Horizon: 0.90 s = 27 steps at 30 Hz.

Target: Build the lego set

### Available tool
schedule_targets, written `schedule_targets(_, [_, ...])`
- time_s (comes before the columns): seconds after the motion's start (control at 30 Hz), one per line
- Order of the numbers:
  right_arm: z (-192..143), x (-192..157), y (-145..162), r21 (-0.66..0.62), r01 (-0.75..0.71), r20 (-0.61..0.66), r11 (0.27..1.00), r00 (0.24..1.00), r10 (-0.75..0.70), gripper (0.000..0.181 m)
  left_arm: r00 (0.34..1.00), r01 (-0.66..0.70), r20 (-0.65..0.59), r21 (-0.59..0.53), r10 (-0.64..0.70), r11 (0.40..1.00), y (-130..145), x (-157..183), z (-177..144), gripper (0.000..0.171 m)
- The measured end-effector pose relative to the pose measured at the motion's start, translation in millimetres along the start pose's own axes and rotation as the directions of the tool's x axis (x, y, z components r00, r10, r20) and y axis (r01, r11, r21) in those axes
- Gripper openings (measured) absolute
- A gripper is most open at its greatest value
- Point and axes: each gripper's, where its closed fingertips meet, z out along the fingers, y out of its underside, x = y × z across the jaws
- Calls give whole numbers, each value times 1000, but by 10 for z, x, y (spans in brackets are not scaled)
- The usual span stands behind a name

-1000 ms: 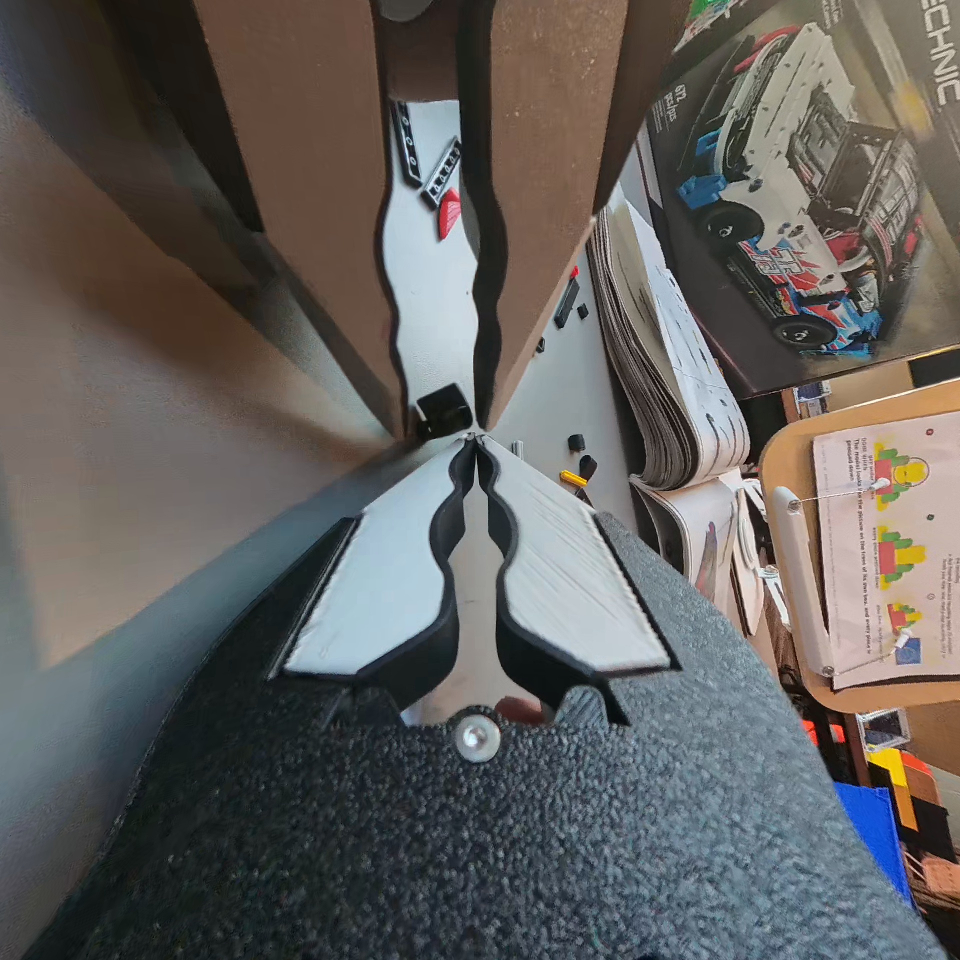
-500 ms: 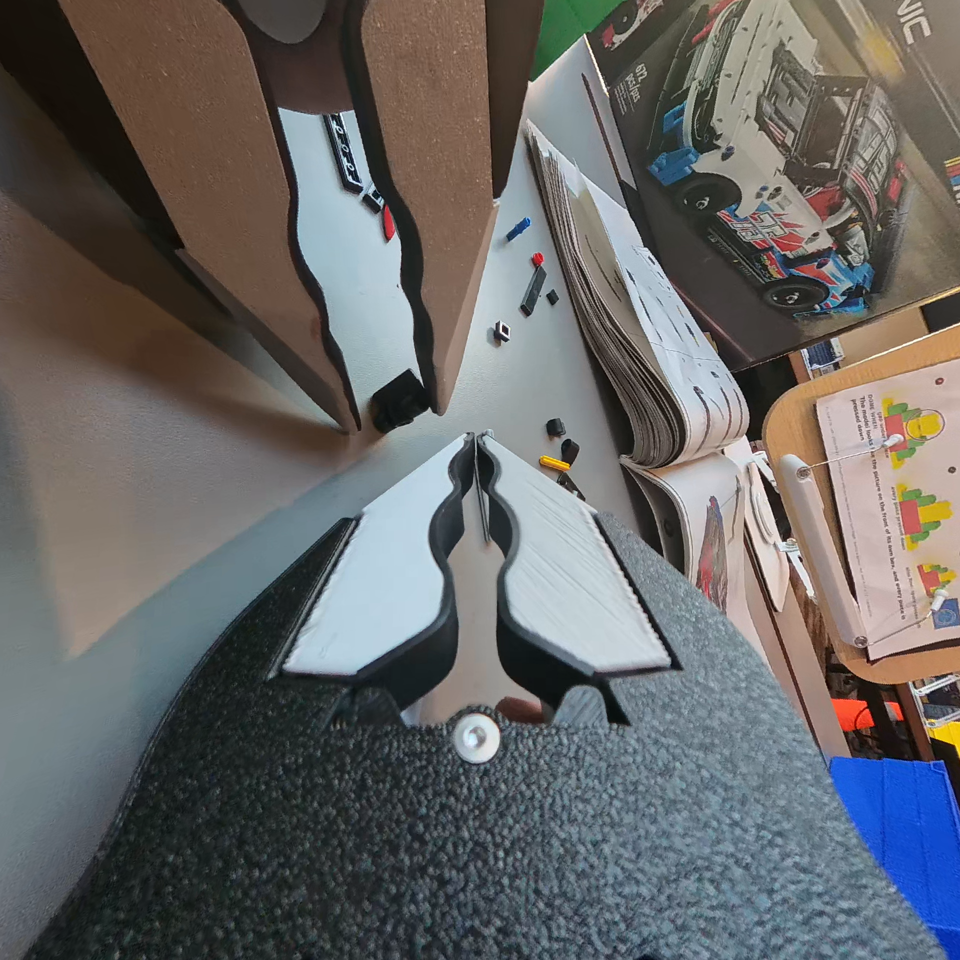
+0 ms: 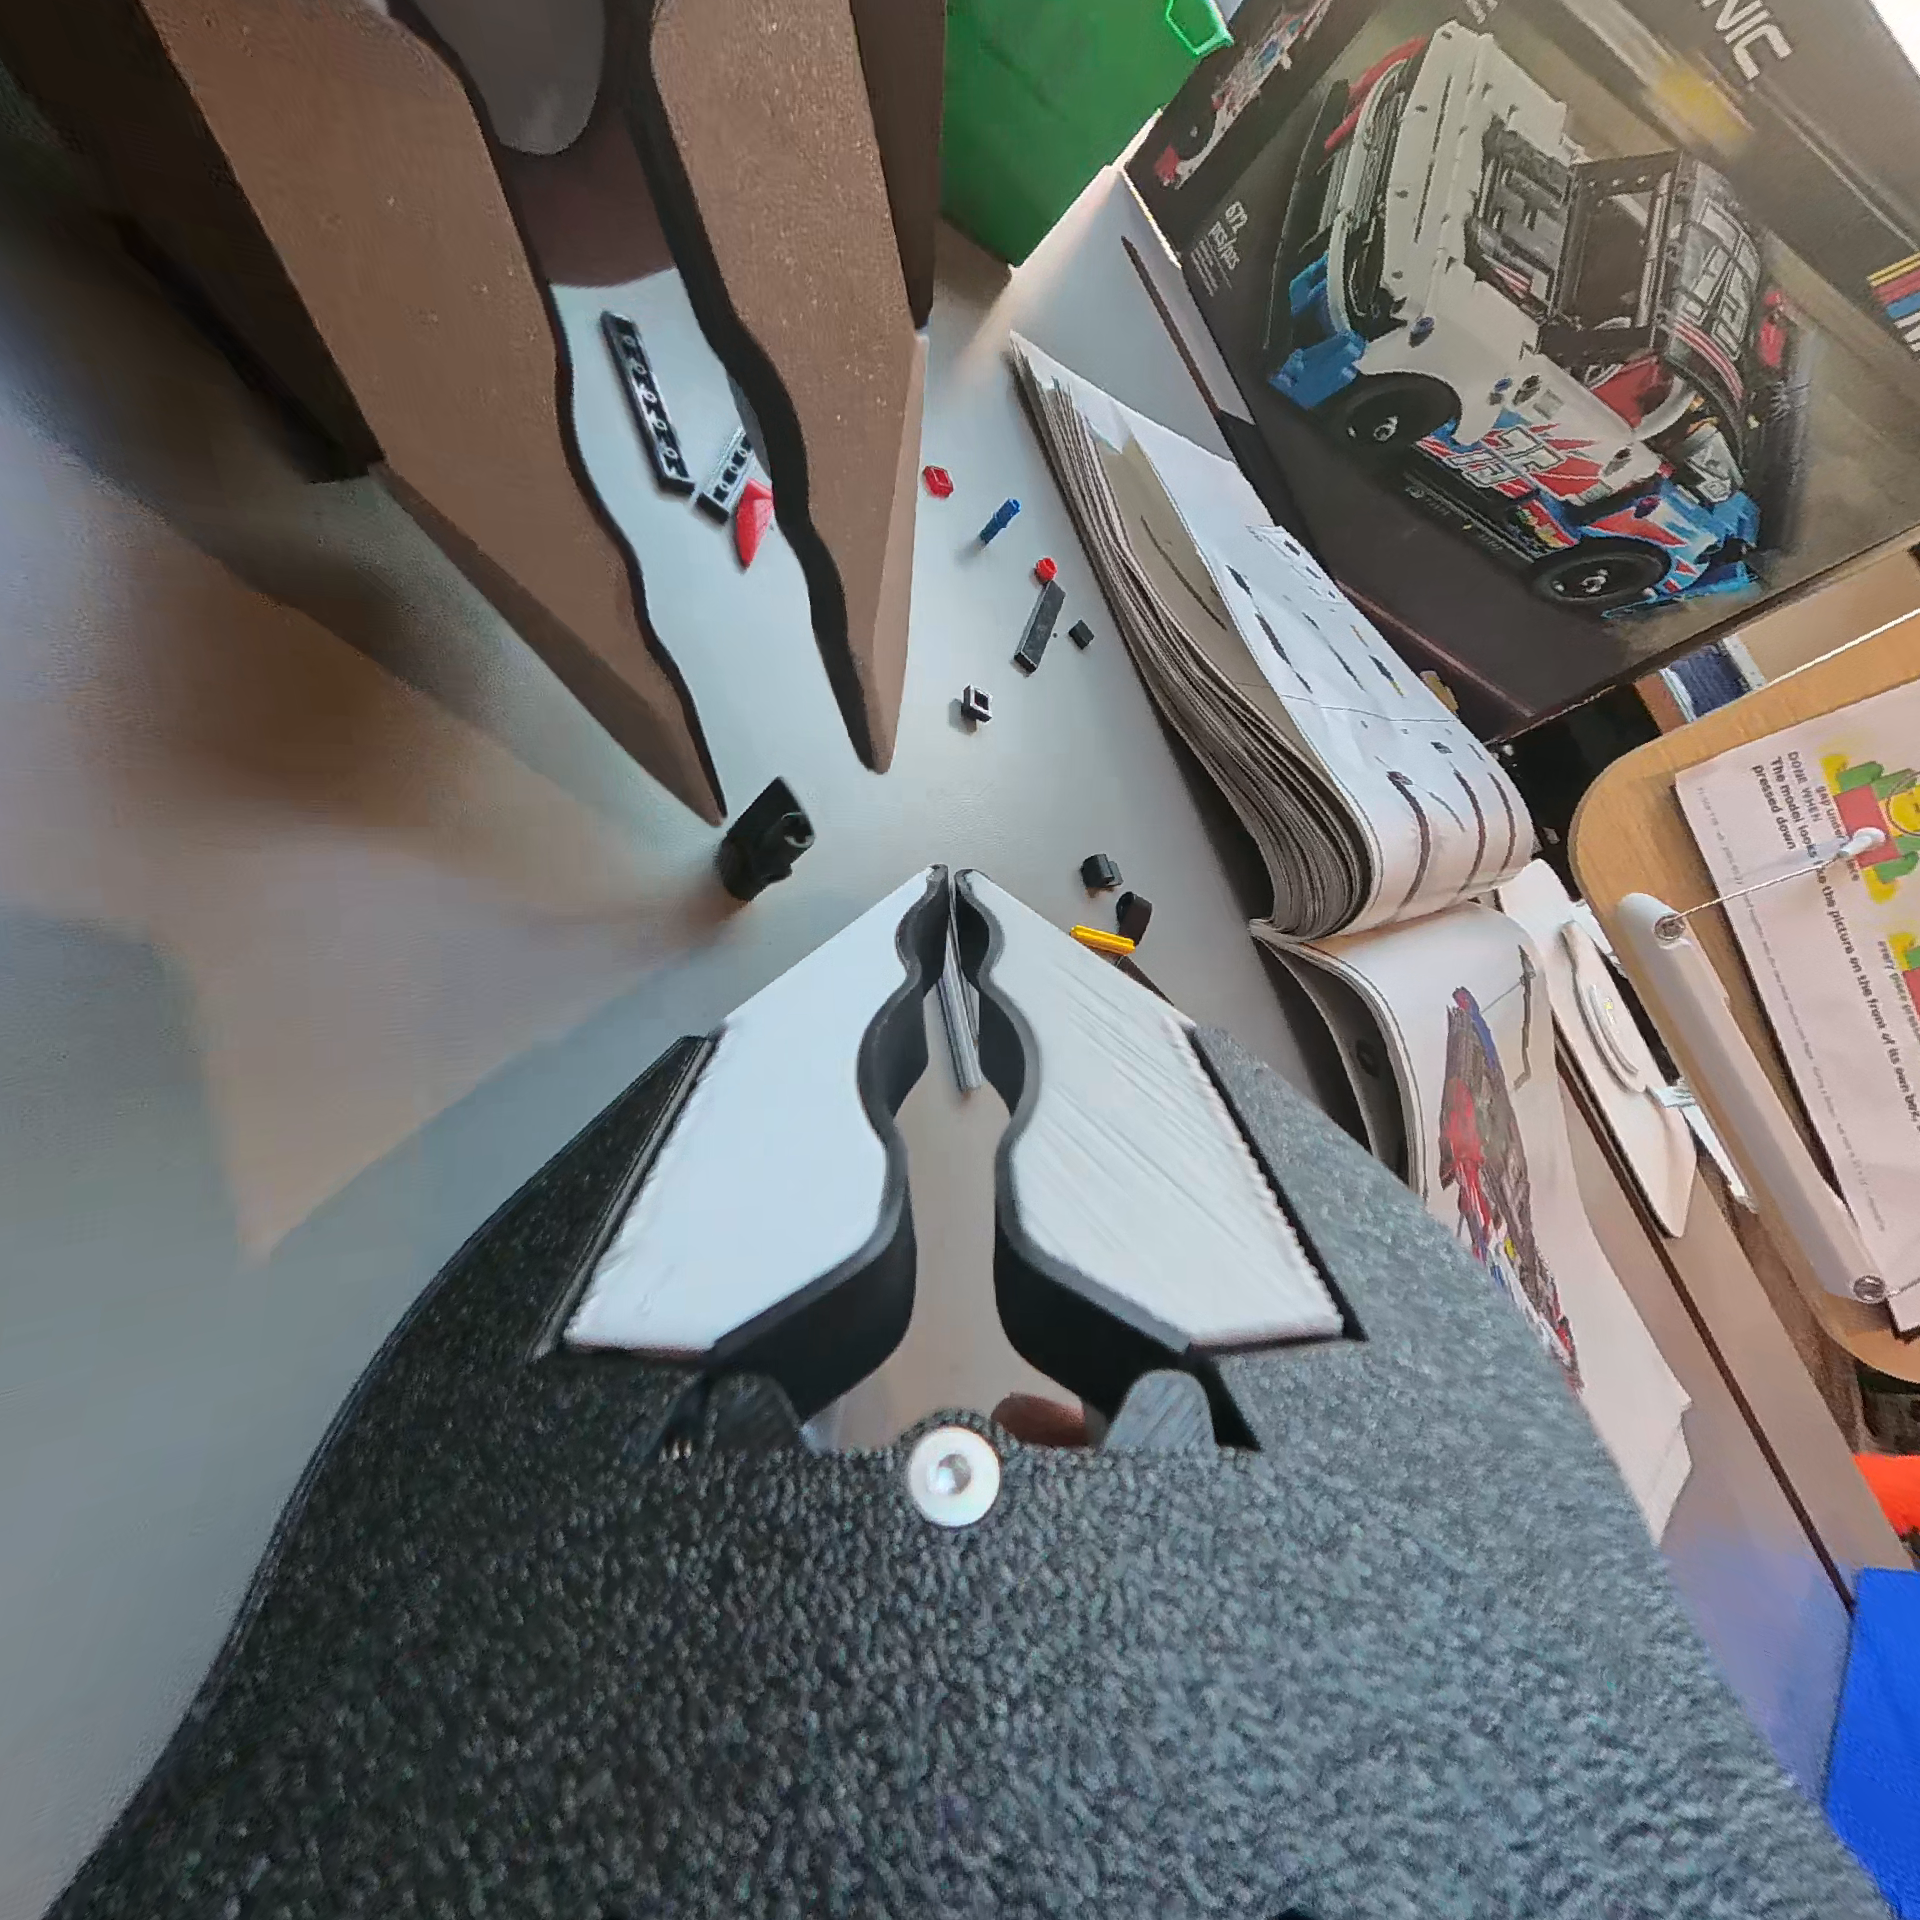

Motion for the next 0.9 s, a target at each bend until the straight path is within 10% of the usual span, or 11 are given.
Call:
schedule_targets(0.4, [-63, -138, -63, 50, -16, 112, 999, 994, 10, 14, 998, 52, -29, -59, -54, 997, 100, 44, 98, 14])
schedule_targets(0.9, [41, -279, 71, -69, 89, 148, 994, 986, -78, 2, 943, -265, 171, -129, 284, 956, 96, -102, 112, 0])
